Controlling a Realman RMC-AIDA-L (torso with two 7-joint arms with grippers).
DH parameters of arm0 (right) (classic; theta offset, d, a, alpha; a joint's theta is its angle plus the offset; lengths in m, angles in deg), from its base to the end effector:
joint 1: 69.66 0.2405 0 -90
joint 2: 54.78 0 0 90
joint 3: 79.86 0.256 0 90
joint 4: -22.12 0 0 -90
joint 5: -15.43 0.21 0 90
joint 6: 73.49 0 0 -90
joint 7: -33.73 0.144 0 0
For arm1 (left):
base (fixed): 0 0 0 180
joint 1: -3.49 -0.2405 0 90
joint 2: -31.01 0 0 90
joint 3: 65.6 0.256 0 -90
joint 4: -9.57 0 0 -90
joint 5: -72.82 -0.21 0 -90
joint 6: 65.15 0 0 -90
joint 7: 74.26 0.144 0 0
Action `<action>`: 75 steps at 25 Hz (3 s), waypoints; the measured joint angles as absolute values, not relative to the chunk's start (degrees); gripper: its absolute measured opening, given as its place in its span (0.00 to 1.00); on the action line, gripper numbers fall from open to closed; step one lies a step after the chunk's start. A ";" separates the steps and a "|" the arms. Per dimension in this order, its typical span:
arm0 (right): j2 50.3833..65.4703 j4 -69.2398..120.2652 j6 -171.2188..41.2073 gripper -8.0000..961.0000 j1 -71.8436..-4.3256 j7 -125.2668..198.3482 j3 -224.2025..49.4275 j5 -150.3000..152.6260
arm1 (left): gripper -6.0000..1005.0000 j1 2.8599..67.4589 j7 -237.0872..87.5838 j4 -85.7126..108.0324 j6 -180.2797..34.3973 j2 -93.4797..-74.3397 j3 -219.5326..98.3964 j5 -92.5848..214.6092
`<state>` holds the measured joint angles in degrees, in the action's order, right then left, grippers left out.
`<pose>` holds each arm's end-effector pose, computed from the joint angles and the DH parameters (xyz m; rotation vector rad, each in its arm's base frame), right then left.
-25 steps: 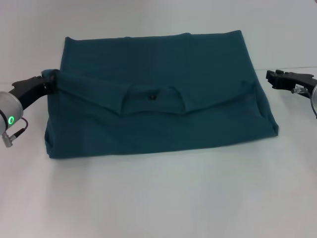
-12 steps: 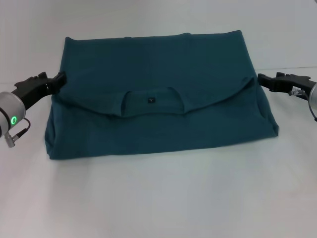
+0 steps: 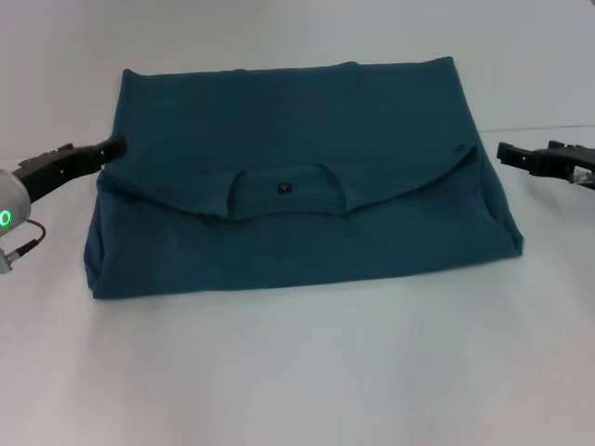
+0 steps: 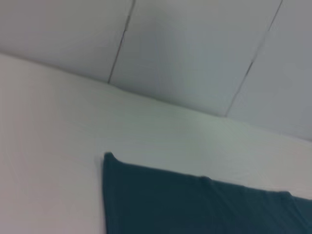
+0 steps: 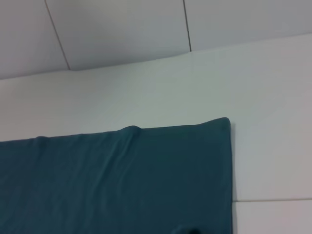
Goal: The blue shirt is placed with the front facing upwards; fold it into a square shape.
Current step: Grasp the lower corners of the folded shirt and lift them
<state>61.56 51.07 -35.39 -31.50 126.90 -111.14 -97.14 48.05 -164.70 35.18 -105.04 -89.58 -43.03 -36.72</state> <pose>0.3303 0.4324 0.0529 -1.8204 1.0647 0.4206 -0.2812 0.4493 0.0156 -1.8256 -1.1343 -0.6464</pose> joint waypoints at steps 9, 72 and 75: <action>63.11 64.20 -24.75 0.96 -37.69 141.83 -115.31 -108.90 | 0.89 41.10 -185.98 47.47 -120.78 -90.06 -31.21 -42.02; 58.92 58.23 -14.78 0.82 -27.12 167.79 -119.89 -135.31 | 0.89 40.11 -197.03 52.45 -140.31 -87.12 -36.94 -54.62; 59.07 57.88 -15.41 0.80 -27.06 167.95 -119.65 -135.32 | 0.89 40.11 -196.87 52.43 -140.07 -87.20 -36.76 -54.62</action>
<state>59.07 57.88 -15.41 -27.06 167.95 -119.65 -135.32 40.11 -196.87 52.43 -140.07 -87.20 -36.76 -54.62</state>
